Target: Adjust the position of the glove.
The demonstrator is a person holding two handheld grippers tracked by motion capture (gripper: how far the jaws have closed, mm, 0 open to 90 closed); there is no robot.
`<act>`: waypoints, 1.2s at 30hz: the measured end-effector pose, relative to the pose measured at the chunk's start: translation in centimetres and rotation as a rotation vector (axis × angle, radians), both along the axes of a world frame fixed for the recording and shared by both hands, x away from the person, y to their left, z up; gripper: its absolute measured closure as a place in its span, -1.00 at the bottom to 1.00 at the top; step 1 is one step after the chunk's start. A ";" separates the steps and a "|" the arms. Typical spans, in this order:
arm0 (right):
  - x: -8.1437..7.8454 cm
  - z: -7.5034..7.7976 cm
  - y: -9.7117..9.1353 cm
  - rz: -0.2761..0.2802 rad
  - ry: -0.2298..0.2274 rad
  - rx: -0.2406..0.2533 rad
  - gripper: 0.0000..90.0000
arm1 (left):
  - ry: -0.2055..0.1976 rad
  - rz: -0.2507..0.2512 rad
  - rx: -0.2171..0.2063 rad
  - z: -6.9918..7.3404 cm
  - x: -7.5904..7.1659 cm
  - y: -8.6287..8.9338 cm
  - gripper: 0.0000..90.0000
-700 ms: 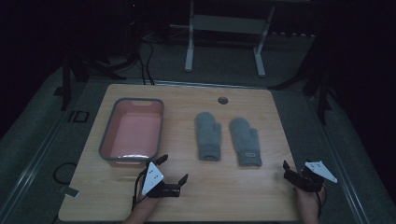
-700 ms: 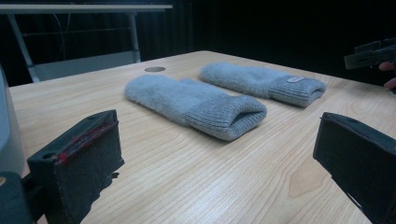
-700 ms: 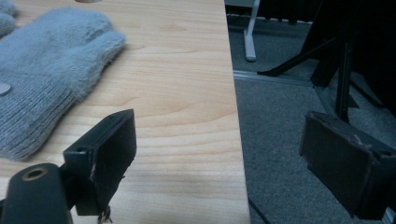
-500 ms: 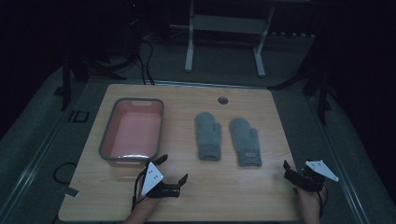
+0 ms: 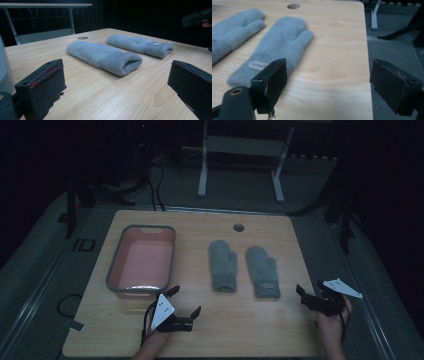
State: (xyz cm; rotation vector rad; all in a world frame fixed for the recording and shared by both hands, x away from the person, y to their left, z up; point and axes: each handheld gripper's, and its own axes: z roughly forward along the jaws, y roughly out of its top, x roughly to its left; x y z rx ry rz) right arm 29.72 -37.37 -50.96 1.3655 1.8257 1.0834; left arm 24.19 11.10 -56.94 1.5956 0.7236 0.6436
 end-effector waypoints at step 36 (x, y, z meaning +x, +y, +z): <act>8.9 3.0 17.6 0.276 0.088 0.018 -0.62 | 0.005 -0.022 -0.008 0.0 0.0 0.0 -0.97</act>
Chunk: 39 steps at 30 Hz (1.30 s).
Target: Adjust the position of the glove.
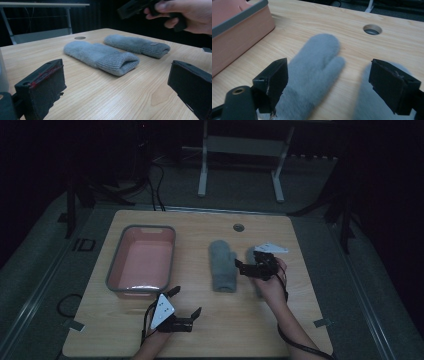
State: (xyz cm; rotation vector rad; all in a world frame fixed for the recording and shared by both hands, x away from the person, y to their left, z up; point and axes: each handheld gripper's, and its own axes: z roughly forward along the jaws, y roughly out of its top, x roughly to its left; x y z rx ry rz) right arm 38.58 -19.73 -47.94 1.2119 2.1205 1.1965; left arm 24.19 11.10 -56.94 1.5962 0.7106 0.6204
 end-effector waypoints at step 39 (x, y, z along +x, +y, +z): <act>2.7 -5.2 8.2 0.000 0.084 -0.150 0.86 | 0.013 -0.008 -0.014 0.0 0.1 0.1 -0.97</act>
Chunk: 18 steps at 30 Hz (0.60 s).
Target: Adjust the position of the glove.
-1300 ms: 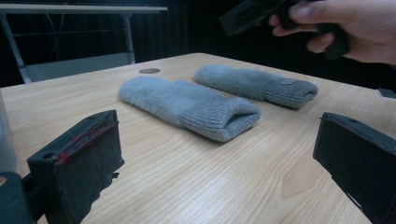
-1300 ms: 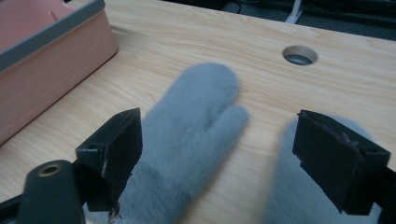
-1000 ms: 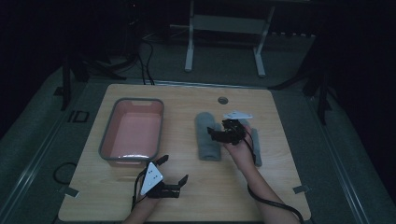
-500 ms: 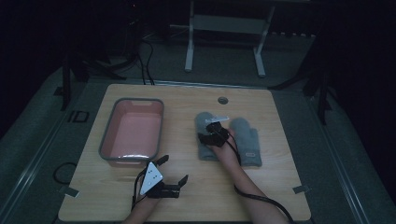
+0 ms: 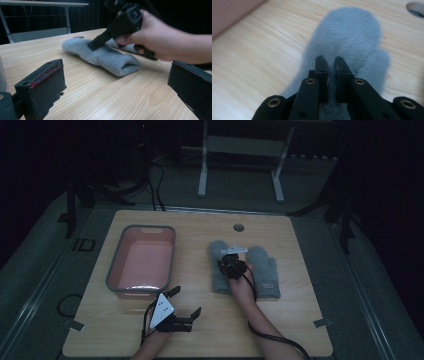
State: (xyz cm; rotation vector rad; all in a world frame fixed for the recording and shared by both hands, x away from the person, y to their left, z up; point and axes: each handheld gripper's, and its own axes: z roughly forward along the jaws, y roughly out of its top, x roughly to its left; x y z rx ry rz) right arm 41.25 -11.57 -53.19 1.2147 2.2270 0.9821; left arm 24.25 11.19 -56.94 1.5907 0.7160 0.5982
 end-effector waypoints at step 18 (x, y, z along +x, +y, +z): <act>-6.5 3.2 -0.1 -0.044 0.025 0.040 0.85 | -0.007 -0.001 0.007 0.0 0.0 0.0 -0.97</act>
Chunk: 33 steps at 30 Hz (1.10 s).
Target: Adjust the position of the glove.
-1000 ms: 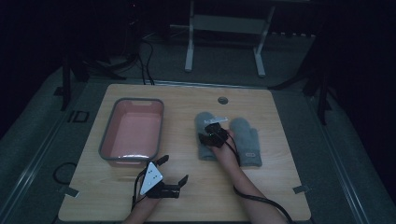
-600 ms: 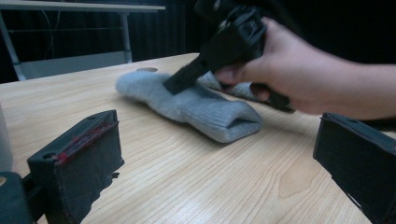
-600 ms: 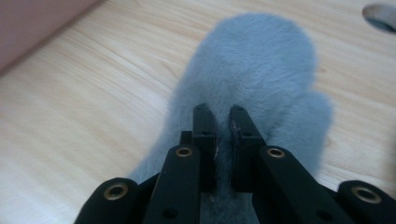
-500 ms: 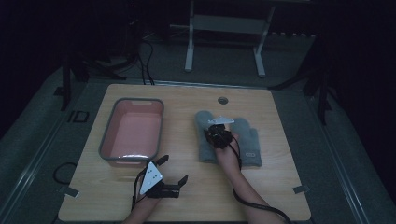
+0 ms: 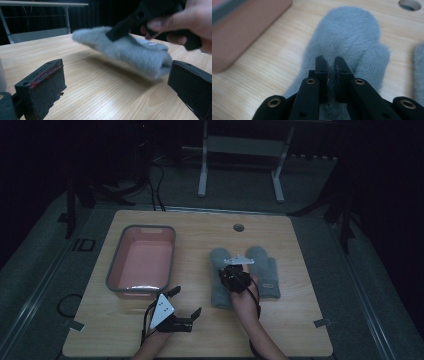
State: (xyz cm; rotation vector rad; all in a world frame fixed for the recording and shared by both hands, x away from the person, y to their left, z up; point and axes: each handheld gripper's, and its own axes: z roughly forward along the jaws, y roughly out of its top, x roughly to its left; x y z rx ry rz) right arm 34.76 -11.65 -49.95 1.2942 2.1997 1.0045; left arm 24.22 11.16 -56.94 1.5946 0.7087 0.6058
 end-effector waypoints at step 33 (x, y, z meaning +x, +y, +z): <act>0.2 -0.9 -1.4 0.044 0.020 0.130 -0.07 | 0.020 -0.008 -0.019 0.0 0.1 0.2 -0.97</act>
